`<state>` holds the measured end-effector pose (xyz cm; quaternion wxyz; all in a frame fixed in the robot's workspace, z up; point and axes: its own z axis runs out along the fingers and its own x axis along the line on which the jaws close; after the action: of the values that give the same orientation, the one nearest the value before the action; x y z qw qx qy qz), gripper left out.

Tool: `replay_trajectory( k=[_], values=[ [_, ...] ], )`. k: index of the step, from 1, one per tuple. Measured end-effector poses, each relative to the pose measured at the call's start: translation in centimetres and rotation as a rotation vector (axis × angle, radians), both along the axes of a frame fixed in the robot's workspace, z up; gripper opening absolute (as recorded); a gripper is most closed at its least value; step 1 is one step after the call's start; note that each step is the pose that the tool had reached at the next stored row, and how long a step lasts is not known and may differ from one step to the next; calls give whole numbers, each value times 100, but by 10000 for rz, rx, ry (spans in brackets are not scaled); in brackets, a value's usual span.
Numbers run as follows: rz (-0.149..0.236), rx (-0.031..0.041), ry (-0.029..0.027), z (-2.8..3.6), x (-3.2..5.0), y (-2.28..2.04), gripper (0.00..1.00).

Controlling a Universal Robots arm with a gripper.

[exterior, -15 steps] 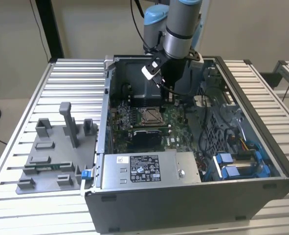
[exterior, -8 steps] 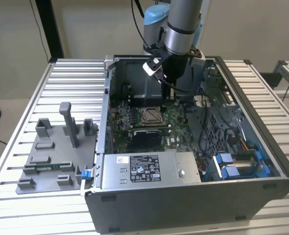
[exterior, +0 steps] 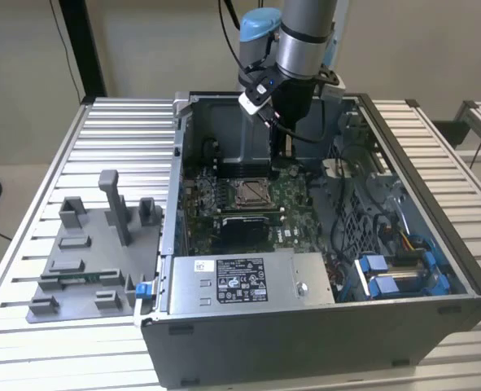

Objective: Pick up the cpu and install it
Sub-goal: 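Install the first cpu locking lever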

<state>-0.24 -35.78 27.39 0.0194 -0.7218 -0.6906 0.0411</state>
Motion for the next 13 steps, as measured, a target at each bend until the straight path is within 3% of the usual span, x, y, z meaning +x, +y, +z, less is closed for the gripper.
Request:
replay_trajectory(
  k=[13],
  values=[
    [-33, -10, 2, -1, 0, 0, 0]
  ],
)
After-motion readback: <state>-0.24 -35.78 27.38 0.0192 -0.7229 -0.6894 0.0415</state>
